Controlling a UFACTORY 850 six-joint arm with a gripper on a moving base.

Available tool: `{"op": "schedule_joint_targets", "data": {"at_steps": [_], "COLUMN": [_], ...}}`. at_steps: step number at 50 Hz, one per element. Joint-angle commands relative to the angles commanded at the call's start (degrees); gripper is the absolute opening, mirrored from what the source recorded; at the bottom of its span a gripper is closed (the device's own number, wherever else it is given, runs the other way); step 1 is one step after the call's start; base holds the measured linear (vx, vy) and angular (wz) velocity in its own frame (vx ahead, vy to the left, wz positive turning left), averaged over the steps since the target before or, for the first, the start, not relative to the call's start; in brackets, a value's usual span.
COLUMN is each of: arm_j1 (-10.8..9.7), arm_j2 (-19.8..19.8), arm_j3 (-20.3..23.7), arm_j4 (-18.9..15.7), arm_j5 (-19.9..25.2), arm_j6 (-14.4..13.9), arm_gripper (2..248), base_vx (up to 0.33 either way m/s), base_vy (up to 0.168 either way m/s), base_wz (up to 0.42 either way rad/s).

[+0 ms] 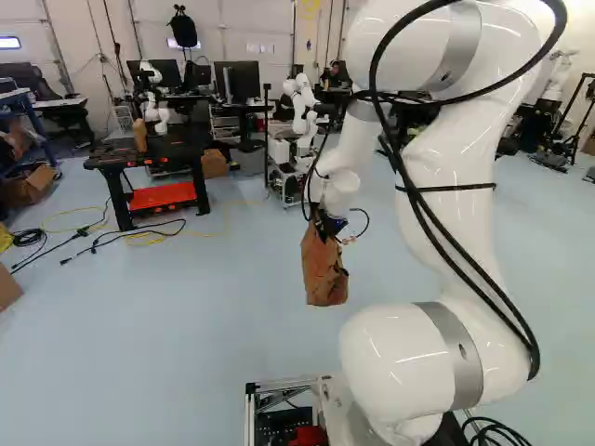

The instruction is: Pick up the grocery bag from the ground

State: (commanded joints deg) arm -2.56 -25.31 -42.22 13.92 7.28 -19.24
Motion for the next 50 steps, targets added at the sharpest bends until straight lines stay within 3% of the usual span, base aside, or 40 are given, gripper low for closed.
{"op": "schedule_joint_targets", "data": {"at_steps": [40,50], "arm_j1": [0.71,0.85], "arm_j2": [11.67,12.91], "arm_j3": [7.04,7.86], "arm_j4": [0.00,0.00], "arm_j5": [0.00,0.00], "arm_j6": [0.00,0.00], "arm_gripper": [21,21], "base_vx": [0.000,0.000], "base_vy": [0.000,0.000], "base_wz": [0.000,0.000]}}
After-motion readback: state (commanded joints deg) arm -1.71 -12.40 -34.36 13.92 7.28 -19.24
